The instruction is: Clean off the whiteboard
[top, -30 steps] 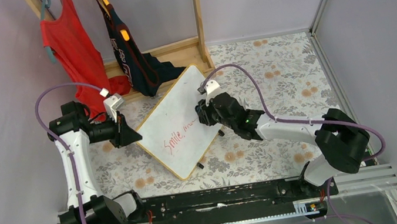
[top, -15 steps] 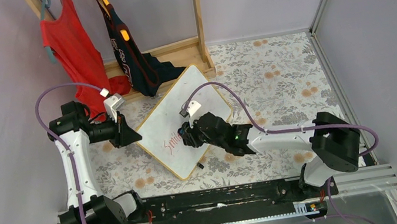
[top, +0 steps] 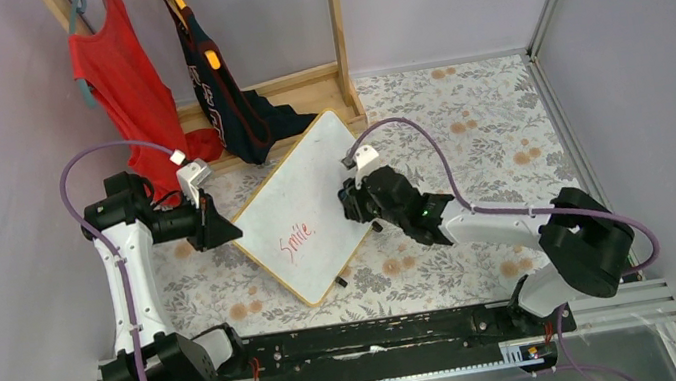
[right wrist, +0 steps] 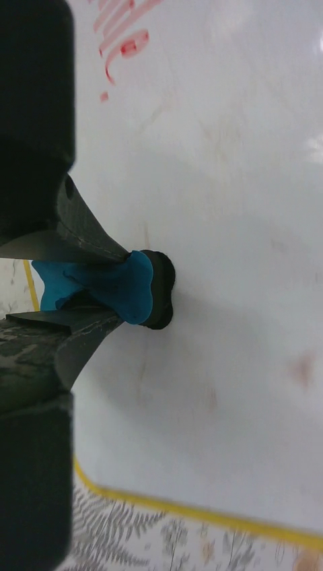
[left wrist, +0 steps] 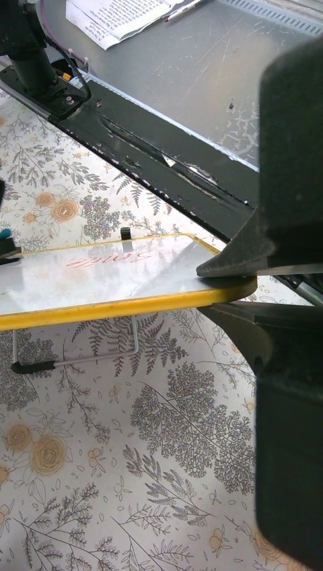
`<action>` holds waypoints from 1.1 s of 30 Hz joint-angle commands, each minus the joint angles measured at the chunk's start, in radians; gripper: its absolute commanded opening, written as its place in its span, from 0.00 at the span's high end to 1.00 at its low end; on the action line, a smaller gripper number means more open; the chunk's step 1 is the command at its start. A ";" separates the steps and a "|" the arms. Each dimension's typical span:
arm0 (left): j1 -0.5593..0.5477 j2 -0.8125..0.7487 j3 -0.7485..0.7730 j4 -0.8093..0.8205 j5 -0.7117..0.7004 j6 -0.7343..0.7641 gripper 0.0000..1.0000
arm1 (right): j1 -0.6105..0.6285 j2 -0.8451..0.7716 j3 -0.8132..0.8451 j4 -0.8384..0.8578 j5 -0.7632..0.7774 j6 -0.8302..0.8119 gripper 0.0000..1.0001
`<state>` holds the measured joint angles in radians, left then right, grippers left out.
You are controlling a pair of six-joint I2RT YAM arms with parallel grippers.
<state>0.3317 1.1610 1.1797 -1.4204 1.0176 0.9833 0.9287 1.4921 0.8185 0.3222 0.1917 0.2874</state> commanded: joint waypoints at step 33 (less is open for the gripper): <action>-0.033 -0.014 -0.032 -0.031 -0.042 0.056 1.00 | 0.282 0.156 0.247 0.031 -0.027 0.042 1.00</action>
<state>0.3317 1.1572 1.1770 -1.4204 1.0088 0.9817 1.1786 1.6146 1.0195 0.2874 0.2241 0.2974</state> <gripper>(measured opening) 0.131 0.327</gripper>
